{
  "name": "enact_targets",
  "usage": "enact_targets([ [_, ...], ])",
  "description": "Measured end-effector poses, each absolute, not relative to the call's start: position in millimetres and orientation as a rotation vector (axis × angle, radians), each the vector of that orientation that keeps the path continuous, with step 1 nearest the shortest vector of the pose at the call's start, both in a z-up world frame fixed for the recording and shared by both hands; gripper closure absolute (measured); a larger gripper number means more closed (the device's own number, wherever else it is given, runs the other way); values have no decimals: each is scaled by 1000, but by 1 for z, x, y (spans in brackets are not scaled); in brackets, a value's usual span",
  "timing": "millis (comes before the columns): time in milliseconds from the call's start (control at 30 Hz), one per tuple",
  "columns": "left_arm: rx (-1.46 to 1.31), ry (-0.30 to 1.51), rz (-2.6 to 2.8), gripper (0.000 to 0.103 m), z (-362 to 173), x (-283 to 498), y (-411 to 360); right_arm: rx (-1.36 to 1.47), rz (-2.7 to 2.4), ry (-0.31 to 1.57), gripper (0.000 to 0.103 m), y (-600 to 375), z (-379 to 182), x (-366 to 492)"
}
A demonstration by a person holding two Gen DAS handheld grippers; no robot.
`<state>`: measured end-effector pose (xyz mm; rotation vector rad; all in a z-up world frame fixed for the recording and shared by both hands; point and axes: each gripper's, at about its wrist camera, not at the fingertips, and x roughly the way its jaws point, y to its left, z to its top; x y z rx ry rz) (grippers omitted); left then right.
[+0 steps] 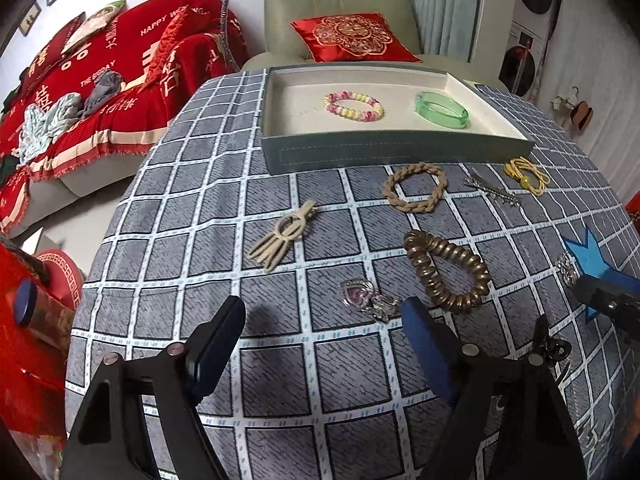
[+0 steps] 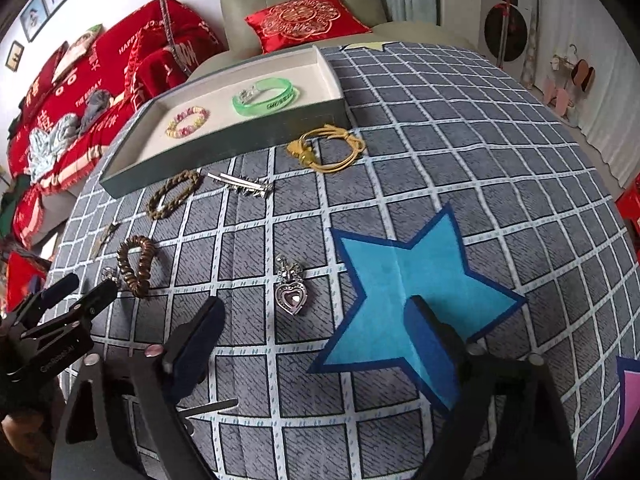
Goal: Organize jewelry
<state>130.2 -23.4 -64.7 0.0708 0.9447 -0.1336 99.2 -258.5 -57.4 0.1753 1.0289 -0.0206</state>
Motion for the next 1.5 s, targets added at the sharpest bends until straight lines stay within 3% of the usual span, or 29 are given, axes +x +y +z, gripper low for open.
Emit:
enact_targets([
  [67, 76, 941, -139, 9, -65, 130, -25, 146, -30, 1026, 28, -253, -59, 102],
  [167, 82, 942, -147, 18, -67, 130, -28, 107, -27, 1021, 29, -247, -61, 105],
  [367, 72, 939, -158, 19, -66, 129, -28, 34, -37, 1016, 34, -237, -63, 107],
  [400, 70, 938, -163, 24, -66, 129, -28, 32, -38, 1015, 36, -236, -62, 107],
  [467, 70, 934, -171, 34, -65, 128, -28, 29, -43, 1010, 52, -236, -61, 107],
  [533, 74, 928, -186, 60, -63, 126, -29, 32, -41, 1008, 63, -236, -60, 107],
  [600, 71, 927, -204, 63, -62, 125, -28, 34, -39, 1003, 76, -236, -59, 107],
  [633, 58, 923, -221, 78, -61, 124, -27, 42, -39, 1002, 84, -238, -59, 107],
  [1500, 27, 931, -200, 78, -51, 114, -12, 263, 53, 954, 84, -258, -41, 89],
])
